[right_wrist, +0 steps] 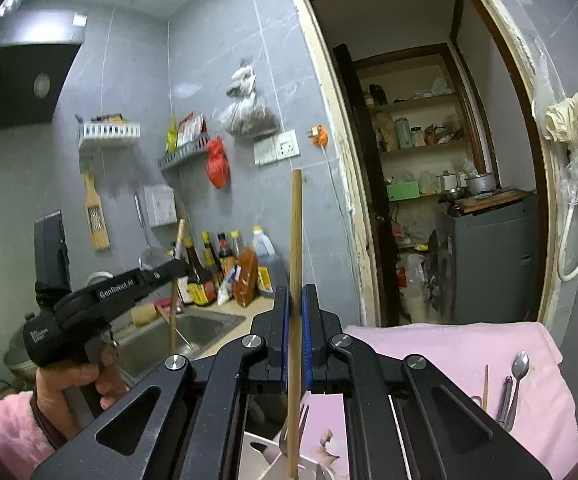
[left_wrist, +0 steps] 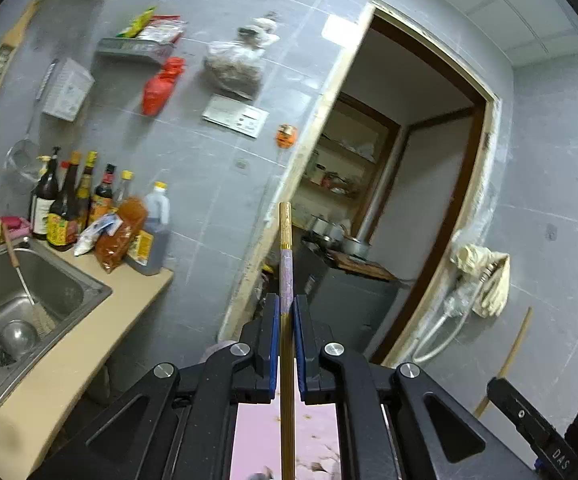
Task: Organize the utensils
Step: 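Lift both chopsticks and carry them over the white basket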
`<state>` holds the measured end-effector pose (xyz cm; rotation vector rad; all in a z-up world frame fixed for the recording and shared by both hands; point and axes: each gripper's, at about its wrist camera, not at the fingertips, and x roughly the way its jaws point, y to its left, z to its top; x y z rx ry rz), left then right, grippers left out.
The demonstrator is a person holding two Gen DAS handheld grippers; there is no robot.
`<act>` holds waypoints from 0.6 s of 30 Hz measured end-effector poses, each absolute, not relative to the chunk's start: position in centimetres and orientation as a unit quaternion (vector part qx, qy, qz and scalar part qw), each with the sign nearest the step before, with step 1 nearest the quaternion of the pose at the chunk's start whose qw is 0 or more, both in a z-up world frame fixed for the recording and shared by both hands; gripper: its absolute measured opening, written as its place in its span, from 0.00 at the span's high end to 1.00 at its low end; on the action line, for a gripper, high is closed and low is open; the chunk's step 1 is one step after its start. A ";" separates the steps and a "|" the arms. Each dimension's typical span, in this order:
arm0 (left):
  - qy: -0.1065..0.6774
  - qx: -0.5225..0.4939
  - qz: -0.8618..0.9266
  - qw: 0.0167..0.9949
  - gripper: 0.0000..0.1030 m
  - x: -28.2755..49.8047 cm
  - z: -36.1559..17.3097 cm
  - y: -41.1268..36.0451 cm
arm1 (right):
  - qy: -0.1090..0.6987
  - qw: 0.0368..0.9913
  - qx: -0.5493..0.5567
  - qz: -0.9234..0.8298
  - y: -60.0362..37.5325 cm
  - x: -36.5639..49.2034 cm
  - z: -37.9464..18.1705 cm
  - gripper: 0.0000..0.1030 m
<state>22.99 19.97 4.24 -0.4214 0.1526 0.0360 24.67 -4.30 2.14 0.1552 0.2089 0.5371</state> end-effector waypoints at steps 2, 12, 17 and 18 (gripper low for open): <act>0.066 -0.216 0.024 0.974 0.93 22.7 3.1 20.7 | 0.104 0.957 0.070 0.262 -3.8 24.6 1.3 0.95; 0.031 -0.196 0.055 0.979 0.93 22.2 -0.6 19.9 | 0.118 0.956 0.063 0.260 -2.8 24.9 -1.6 0.95; 0.026 -0.183 0.060 0.981 0.93 21.9 -1.7 18.9 | 0.121 0.957 0.056 0.257 -2.3 24.9 -2.7 0.95; 0.023 -0.181 0.062 0.981 0.93 21.8 -1.9 18.7 | 0.120 0.958 0.055 0.255 -2.2 24.9 -2.9 0.95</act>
